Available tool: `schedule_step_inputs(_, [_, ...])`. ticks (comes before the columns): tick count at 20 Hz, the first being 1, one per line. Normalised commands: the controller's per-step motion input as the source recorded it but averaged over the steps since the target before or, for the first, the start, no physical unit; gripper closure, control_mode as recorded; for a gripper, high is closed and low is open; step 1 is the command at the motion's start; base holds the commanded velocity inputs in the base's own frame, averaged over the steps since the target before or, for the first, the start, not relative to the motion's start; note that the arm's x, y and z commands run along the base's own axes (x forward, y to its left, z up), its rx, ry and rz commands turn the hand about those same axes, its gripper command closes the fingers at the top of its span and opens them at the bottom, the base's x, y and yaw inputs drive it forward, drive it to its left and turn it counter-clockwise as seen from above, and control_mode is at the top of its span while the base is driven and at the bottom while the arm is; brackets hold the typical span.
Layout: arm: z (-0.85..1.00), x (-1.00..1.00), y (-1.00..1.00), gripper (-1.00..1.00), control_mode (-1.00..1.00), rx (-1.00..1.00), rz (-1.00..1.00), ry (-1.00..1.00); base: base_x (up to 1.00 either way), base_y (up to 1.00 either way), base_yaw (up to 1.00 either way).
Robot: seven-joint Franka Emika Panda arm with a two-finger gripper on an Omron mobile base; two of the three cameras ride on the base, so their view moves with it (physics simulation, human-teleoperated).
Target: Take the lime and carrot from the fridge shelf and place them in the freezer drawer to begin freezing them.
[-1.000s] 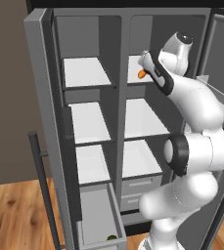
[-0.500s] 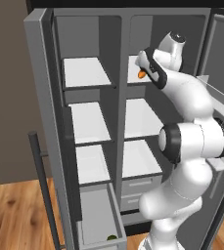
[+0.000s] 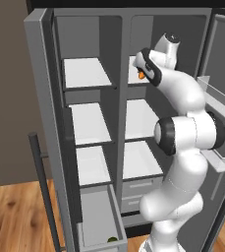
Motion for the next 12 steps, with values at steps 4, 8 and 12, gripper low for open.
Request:
schedule_step_inputs(4, [-0.10, 0.34, 0.00, -1.00, -1.00, 0.00, 0.00, 0.00, 0.00, 0.00, 0.00])
schedule_step_inputs(8, [-0.09, 0.36, 0.00, -1.00, -1.00, 0.00, 0.00, 0.00, 0.00, 0.00, 0.00])
schedule_step_inputs(12, [-0.11, 0.38, 0.00, -1.00, -1.00, 0.00, 0.00, 0.00, 0.00, 0.00, 0.00])
